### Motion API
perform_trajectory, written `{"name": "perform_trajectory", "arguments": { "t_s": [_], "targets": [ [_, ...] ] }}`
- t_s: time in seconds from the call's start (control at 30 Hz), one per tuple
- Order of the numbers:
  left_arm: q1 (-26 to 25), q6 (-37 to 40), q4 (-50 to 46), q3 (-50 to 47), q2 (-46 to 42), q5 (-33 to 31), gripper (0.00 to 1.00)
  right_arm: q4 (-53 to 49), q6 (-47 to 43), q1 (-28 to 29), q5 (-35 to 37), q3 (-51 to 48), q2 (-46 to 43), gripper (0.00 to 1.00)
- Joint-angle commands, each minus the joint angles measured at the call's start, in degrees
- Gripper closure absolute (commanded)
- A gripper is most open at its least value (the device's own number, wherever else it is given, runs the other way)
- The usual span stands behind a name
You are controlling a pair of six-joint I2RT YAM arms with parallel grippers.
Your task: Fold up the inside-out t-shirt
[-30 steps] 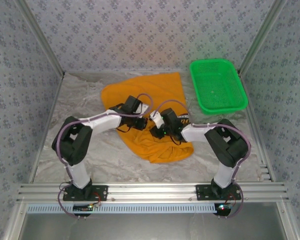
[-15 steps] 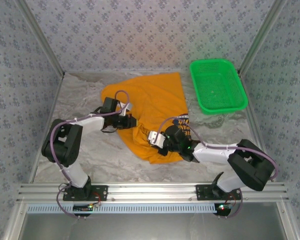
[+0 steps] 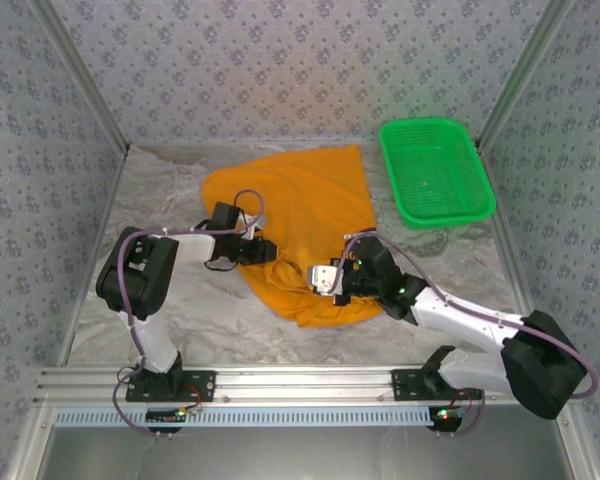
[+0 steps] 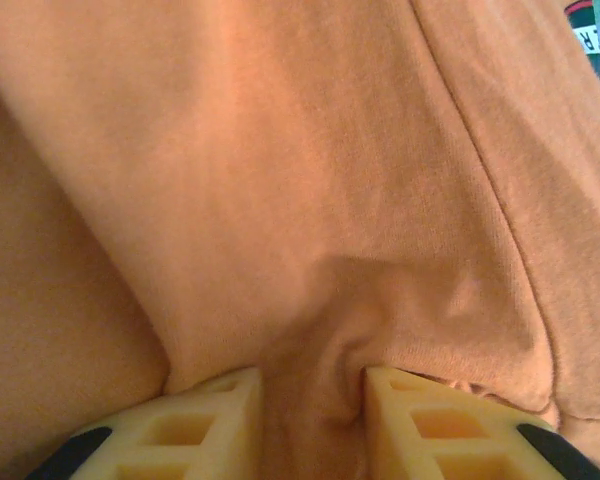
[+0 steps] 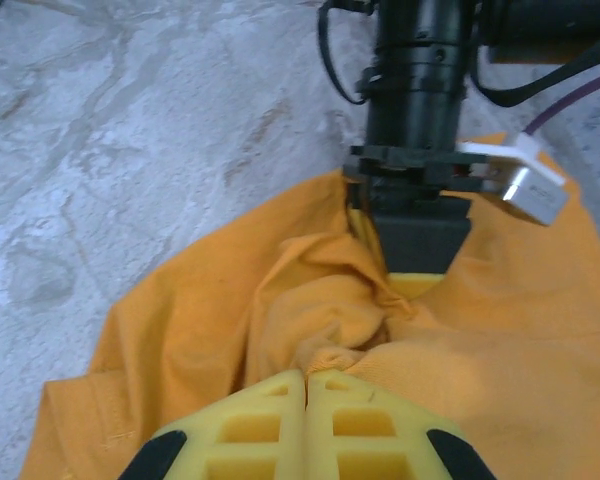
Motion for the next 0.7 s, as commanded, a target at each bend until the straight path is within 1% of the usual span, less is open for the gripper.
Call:
{"name": "perform_trajectory", "arguments": {
  "t_s": [0.0, 0.03, 0.07, 0.13, 0.17, 0.2, 0.23, 0.3, 0.37, 0.4, 0.43, 0.5, 0.6, 0.63, 0.67],
  "targets": [
    [-0.9, 3.5, -3.1, 0.7, -1.3, -1.9, 0.64, -2.3, 2.6, 0.1, 6.3, 2.9, -1.3, 0.91],
    [-1.1, 3.8, -3.5, 0.6, -2.0, -2.1, 0.62, -2.5, 4.7, -0.2, 10.1, 3.6, -0.7, 0.90],
    [-1.1, 3.7, -3.7, 0.2, -2.6, -2.3, 0.61, -3.7, 7.4, -0.6, 16.3, 4.7, 0.5, 0.90],
    [-1.0, 3.8, -4.7, -0.2, -4.1, -2.6, 0.59, -8.2, 13.5, -0.8, 33.4, 7.7, 3.2, 0.90],
    [-1.0, 3.8, -5.5, -0.4, -5.0, -2.7, 0.58, -11.1, 15.1, -0.8, 37.2, 8.6, 3.9, 0.90],
    [-1.0, 3.6, -6.4, -0.6, -5.9, -2.6, 0.56, -12.4, 14.6, -0.2, 39.0, 9.0, 4.0, 0.90],
    [-1.1, 3.4, -7.2, -0.8, -7.2, -2.6, 0.55, -12.8, 13.4, 0.9, 39.6, 8.7, 3.4, 0.89],
    [-1.4, 3.2, -8.5, -1.6, -9.8, -2.4, 0.54, -12.6, 11.4, 2.3, 38.1, 7.8, 1.8, 0.89],
    [-2.5, 4.0, -11.2, -1.4, -12.1, -1.8, 0.54, -13.3, 8.7, 2.1, 34.9, 6.8, 0.3, 0.89],
    [-3.3, 4.7, -12.9, -0.9, -12.6, -1.2, 0.53, -14.4, 7.4, 1.7, 34.5, 7.1, 0.0, 0.89],
    [-4.1, 5.3, -14.9, -0.2, -13.2, -1.3, 0.53, -17.4, 6.4, 1.3, 34.2, 8.1, -0.2, 0.89],
    [-5.2, 5.3, -16.1, 0.1, -14.2, -1.8, 0.52, -24.8, 2.5, 0.8, 30.4, 10.9, -0.1, 0.88],
    [-6.0, 4.0, -14.9, -0.2, -14.9, -2.3, 0.51, -35.7, -7.4, 0.4, 24.4, 14.8, 0.3, 0.84],
    [-6.3, 3.8, -14.4, 0.0, -14.6, -2.4, 0.51, -37.8, -9.6, -0.3, 23.2, 15.9, 0.0, 0.82],
    [-6.7, 3.7, -14.3, 0.4, -14.1, -2.8, 0.49, -37.8, -10.2, -0.9, 22.2, 16.7, -0.6, 0.74]
  ]
}}
